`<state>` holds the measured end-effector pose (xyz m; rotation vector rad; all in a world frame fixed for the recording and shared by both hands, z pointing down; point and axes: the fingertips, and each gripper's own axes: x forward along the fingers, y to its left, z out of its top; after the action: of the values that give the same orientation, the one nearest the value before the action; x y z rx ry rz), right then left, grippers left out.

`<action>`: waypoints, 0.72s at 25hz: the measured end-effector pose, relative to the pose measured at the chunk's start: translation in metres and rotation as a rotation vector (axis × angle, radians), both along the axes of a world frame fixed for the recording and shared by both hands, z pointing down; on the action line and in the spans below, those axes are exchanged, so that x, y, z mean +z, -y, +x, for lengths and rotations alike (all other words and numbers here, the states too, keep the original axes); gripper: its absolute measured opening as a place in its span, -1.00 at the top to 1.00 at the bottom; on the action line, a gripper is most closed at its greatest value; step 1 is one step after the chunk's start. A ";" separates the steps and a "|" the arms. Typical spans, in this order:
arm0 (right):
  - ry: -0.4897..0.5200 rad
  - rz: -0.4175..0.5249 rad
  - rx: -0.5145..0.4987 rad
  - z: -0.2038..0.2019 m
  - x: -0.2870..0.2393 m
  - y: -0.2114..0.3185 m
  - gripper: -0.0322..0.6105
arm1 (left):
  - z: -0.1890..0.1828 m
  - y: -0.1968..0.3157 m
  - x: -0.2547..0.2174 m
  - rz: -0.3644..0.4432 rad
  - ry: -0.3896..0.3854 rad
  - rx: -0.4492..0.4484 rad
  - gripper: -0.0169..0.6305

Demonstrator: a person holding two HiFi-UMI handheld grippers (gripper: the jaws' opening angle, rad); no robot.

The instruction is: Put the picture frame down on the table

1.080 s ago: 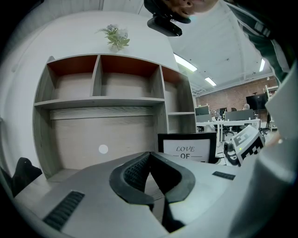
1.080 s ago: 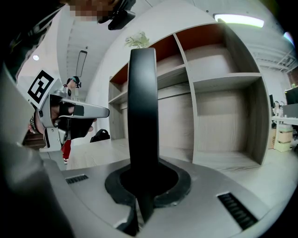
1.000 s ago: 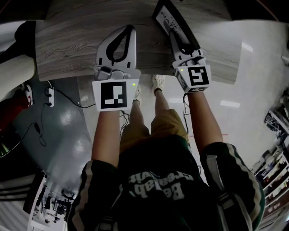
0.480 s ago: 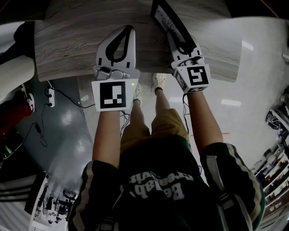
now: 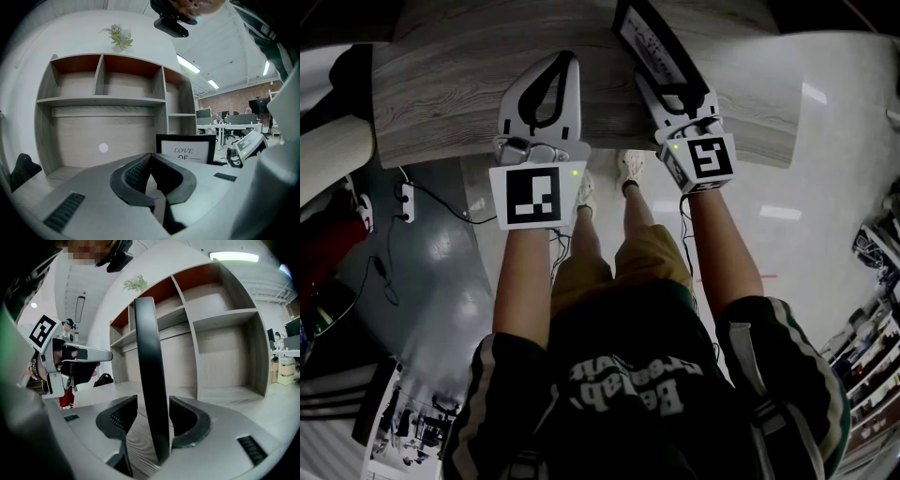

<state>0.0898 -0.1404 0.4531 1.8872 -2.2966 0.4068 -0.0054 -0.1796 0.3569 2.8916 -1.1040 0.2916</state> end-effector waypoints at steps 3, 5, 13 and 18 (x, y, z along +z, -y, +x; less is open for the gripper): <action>0.004 0.016 0.007 0.000 -0.004 0.002 0.28 | -0.001 0.000 -0.003 -0.001 -0.007 0.000 0.89; -0.006 0.021 0.012 -0.001 -0.008 0.002 0.28 | -0.004 0.001 -0.006 -0.002 -0.009 -0.001 0.89; -0.046 0.017 0.062 -0.007 -0.022 -0.013 0.26 | -0.023 -0.006 -0.026 0.002 -0.040 0.023 0.89; -0.056 0.011 0.113 -0.010 -0.022 -0.036 0.26 | -0.037 -0.016 -0.026 0.005 -0.046 0.049 0.89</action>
<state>0.0794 -0.1047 0.4315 2.0131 -2.1690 0.3502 -0.0420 -0.1641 0.3311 2.9176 -1.0303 0.2235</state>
